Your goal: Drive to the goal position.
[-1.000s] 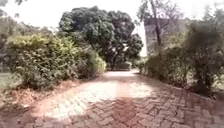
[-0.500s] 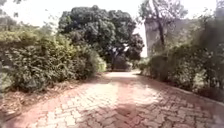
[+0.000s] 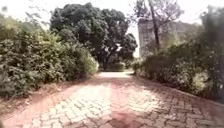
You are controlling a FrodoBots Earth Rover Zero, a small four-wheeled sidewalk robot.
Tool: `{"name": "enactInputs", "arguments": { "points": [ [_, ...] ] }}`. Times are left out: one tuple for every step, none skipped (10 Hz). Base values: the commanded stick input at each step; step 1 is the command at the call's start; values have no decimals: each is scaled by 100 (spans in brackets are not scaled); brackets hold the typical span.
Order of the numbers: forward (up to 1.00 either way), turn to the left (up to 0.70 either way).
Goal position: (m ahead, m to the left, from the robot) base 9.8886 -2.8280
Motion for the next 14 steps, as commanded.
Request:
{"name": "enactInputs", "arguments": {
  "points": [
    [70,0],
    [70,0],
    [70,0],
    [70,0],
    [70,0],
    [70,0],
    [70,0],
    [70,0],
    [70,0],
    [70,-35],
    [70,-35],
    [70,-35],
    [70,-35],
    [70,0]
  ]
}}
